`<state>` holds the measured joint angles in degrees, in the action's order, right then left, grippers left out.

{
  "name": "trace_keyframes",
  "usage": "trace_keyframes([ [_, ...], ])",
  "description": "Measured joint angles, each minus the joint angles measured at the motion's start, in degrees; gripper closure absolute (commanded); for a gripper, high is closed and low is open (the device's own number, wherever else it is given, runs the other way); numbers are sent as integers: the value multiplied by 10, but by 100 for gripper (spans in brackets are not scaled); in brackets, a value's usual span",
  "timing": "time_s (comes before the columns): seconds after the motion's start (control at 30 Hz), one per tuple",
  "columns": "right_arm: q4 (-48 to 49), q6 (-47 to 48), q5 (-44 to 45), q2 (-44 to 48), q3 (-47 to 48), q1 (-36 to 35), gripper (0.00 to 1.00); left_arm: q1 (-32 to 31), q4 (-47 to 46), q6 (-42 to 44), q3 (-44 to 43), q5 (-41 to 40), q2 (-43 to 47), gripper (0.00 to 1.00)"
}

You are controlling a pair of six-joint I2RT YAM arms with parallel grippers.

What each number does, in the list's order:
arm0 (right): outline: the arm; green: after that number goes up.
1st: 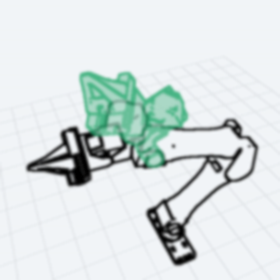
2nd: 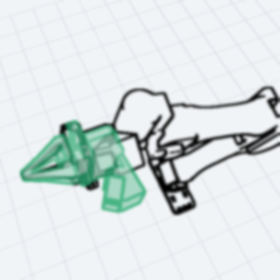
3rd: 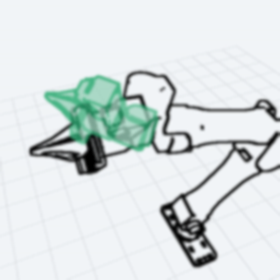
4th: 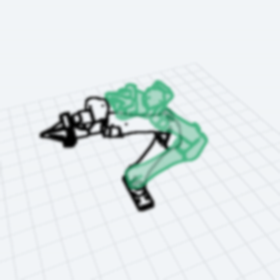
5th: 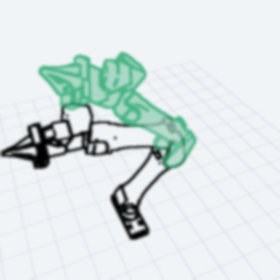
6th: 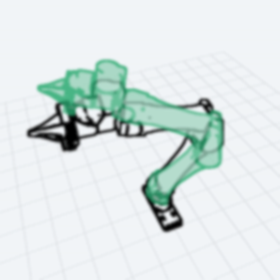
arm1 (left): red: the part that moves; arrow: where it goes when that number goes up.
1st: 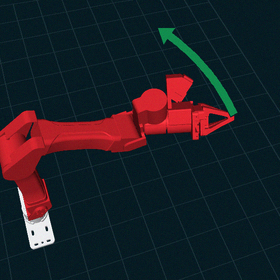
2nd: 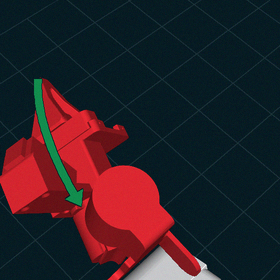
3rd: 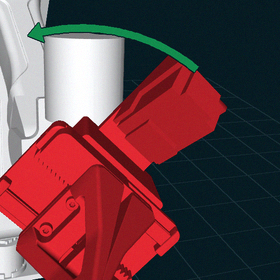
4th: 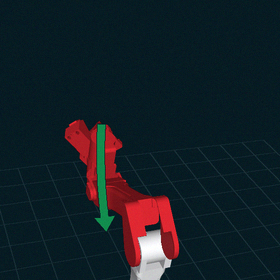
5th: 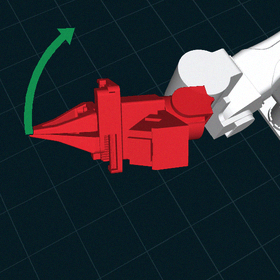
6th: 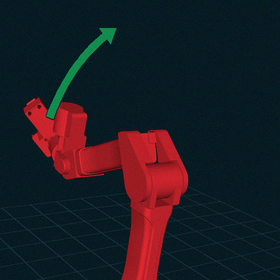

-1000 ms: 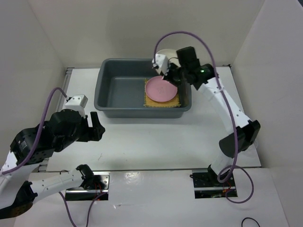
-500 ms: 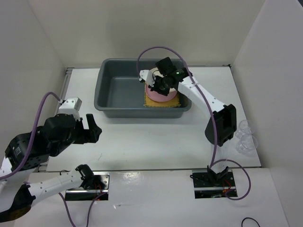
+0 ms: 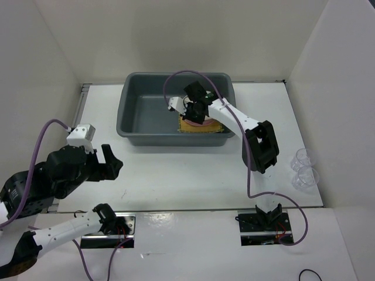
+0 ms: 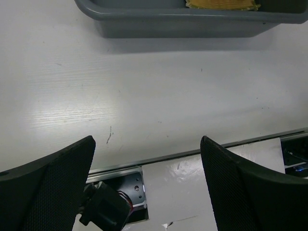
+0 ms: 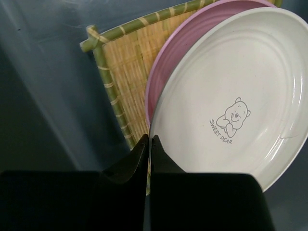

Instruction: Place the mixed dishes into the plastic bin

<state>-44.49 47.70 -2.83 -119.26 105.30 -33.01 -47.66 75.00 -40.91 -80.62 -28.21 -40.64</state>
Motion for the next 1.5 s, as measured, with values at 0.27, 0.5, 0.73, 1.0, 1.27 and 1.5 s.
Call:
trace_keyframes([
  [0.27,36,-1,23,-31,2,0,100,0,0,-1,20,3,30,4],
  [0.5,41,-5,23,-51,2,0,77,0,0,-2,22,6,31,2],
  [0.73,50,-32,44,-46,29,0,9,0,0,-2,23,9,37,2],
  [1.0,99,-83,129,193,-46,6,2,0,-1,-3,32,12,61,2],
  [1.27,31,-143,175,511,-235,215,2,-1,-3,3,33,32,54,1],
  [1.5,-75,-148,127,526,-404,362,2,-1,-22,31,24,71,-75,1],
])
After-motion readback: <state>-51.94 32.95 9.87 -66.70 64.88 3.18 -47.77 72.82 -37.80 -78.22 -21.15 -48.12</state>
